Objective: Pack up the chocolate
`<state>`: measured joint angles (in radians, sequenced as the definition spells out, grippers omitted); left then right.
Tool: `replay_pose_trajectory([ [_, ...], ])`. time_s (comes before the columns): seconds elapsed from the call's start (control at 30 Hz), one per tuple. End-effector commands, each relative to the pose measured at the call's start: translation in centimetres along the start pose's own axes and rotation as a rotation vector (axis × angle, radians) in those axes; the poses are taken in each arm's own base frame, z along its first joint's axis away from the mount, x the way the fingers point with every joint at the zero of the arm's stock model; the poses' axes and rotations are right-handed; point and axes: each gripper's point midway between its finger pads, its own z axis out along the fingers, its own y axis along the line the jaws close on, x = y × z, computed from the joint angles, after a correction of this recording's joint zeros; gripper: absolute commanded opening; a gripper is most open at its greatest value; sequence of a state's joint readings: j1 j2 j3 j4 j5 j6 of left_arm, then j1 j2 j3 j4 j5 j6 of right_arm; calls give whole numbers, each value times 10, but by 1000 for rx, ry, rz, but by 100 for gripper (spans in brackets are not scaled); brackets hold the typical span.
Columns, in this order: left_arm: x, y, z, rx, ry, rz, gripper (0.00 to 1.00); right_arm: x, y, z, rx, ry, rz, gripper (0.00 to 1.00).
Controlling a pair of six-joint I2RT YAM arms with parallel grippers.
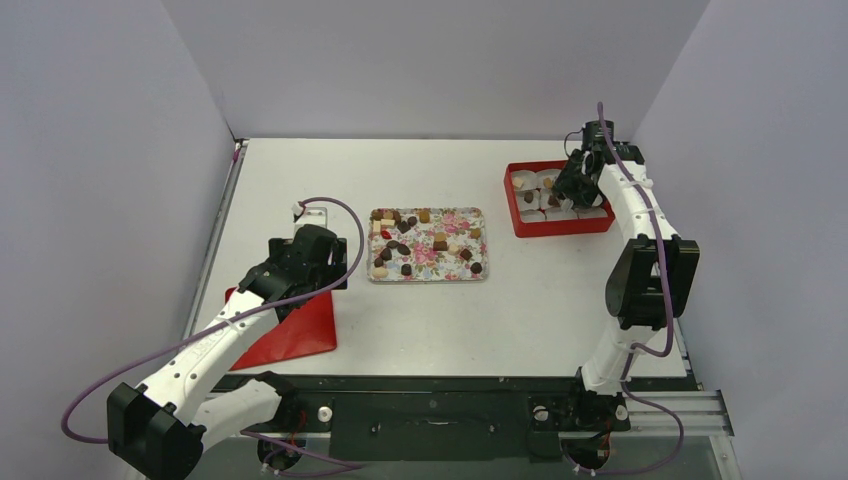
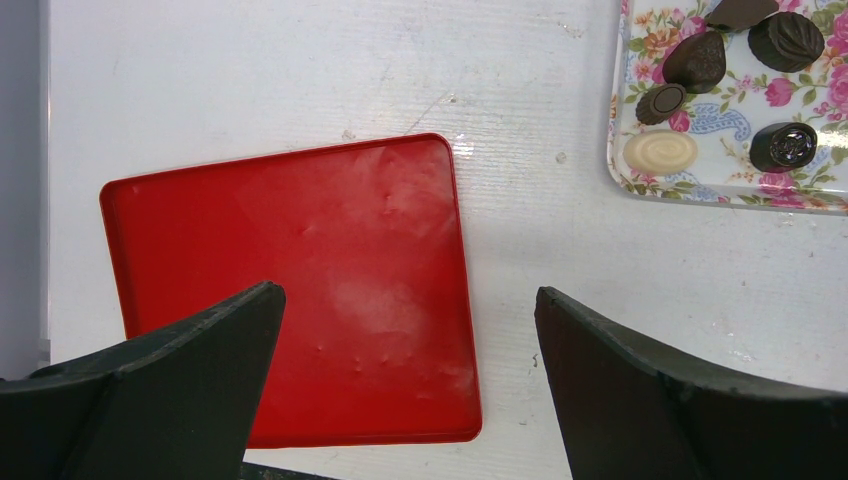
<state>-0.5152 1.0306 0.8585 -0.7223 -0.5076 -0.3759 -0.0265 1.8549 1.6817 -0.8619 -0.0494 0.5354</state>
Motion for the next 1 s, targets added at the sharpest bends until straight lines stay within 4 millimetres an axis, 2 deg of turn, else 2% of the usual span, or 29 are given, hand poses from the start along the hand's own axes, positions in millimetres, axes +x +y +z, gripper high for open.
replay_pose_trajectory([
  [0.0,-13,-2,-3,16,-40,-19,96,-23,7,-12,-25,-80,9,41],
  [0.17,-13,-2,-3,18,-41,-21,96,-24,8,-19,-33,-91,11,41],
  [0.3,-14,-2,-4,19,-44,-24,96,-28,11,-33,-51,-115,15,41],
  [0.63,-15,-2,-5,23,-50,-27,96,-22,19,-80,-104,-160,-1,41],
  [0.77,-15,-2,-6,24,-52,-28,96,-4,37,-106,-154,-166,-57,41],
  [0.97,-14,-1,-6,21,-51,-28,96,36,63,-127,-197,-153,-160,41],
])
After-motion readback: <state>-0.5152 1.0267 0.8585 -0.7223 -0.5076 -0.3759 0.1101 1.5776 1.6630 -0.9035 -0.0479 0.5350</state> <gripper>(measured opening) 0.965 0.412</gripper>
